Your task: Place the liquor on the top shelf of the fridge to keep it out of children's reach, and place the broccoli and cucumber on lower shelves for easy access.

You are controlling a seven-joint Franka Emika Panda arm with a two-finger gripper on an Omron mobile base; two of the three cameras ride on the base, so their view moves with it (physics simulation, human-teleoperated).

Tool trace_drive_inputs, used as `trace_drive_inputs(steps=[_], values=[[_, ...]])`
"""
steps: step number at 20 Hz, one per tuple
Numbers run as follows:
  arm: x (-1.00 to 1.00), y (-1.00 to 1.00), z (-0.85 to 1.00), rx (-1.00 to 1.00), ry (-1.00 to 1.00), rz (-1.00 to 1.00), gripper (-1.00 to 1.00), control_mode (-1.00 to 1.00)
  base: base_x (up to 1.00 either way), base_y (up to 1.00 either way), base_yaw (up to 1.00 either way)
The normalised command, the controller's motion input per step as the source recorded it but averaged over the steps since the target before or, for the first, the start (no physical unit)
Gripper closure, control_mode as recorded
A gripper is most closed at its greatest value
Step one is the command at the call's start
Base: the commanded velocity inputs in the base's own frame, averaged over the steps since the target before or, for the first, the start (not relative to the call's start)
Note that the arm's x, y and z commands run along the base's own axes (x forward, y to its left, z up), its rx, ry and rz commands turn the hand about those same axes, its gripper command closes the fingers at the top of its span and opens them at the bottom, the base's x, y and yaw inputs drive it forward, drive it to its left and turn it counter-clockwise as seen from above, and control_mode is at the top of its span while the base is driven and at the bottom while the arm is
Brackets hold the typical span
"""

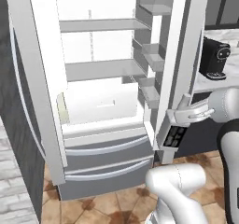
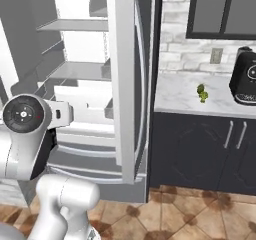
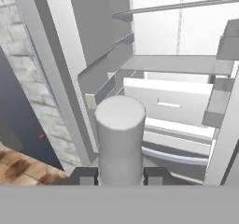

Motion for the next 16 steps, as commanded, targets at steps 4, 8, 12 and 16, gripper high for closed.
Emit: trace_drive_inputs(steps=[4, 8, 12, 16], values=[[0.0, 0.0, 0.0, 0.0, 0.0, 0.0, 1.0, 1.0, 0.32, 0.25, -0.21], [0.0, 0.0, 0.0, 0.0, 0.0, 0.0, 1.0, 1.0, 0.34, 0.36, -0.22], [0.0, 0.0, 0.0, 0.0, 0.0, 0.0, 1.0, 1.0, 0.33, 0.47, -0.21], [0.0, 0.0, 0.0, 0.0, 0.0, 0.0, 1.0, 1.0, 0.33, 0.49, -0.18]])
